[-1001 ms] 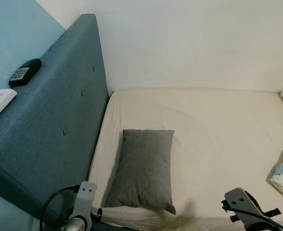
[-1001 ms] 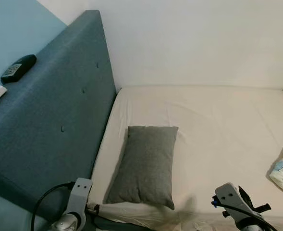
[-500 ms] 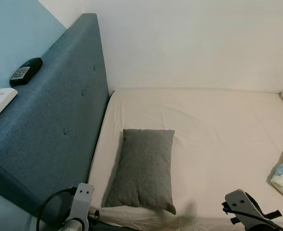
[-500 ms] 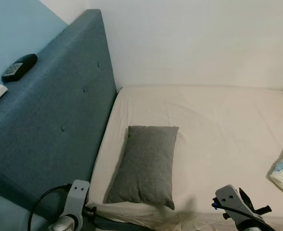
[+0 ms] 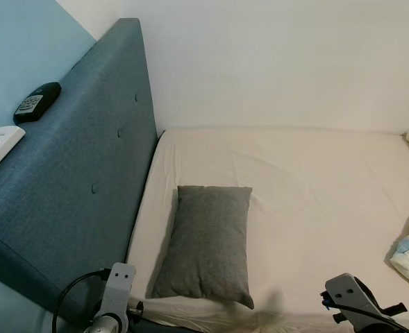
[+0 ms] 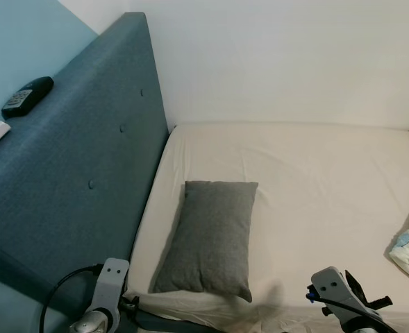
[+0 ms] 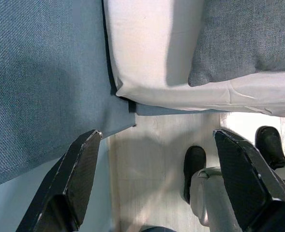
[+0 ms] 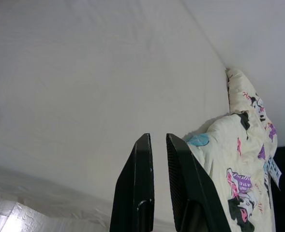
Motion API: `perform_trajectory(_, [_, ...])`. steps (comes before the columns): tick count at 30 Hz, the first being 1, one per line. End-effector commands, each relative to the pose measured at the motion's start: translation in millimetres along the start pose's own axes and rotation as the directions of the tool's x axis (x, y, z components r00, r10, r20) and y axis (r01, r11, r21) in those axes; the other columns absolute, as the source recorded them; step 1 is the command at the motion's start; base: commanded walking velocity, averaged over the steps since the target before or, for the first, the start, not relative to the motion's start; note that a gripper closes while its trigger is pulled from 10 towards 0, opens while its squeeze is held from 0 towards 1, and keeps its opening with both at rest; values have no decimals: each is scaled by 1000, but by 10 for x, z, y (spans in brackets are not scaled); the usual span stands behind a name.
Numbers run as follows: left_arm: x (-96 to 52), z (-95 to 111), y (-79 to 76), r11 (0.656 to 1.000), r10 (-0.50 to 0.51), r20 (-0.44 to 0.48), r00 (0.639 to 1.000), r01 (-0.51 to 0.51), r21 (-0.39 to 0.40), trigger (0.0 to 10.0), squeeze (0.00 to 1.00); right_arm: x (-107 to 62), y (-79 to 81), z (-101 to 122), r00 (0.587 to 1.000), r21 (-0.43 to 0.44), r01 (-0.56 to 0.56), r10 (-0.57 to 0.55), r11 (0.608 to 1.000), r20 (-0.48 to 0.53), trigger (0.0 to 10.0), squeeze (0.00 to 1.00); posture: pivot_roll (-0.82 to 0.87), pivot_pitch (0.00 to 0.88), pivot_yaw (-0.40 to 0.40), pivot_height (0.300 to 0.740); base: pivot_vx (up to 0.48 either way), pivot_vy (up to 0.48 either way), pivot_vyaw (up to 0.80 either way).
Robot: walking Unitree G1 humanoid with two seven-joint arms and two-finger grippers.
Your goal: Clean up the room
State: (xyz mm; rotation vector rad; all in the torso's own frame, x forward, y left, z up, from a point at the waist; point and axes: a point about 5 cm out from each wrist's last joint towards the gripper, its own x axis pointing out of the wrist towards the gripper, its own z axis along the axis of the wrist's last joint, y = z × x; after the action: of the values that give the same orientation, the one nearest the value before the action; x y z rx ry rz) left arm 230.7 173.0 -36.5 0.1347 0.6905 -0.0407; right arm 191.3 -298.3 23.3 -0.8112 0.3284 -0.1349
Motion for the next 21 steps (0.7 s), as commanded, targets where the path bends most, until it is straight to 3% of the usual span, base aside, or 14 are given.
perform_trajectory(1, [-22, -74, 23, 1000, 12, -26, 1000, -12, -8, 10000, 0, -39, 17, -58, 1000, -7, -13, 13, 1000, -17, 10000, 0, 39, 158, -34, 740, 0, 0, 0])
perform_trajectory(21, [-1, -20, -21, 1000, 1, -17, 1000, -2, -14, 10000, 0, -1, 11, -38, 1000, -6, -13, 13, 1000, -16, 10000, 0, 7, 168, -26, 740, 0, 0, 0])
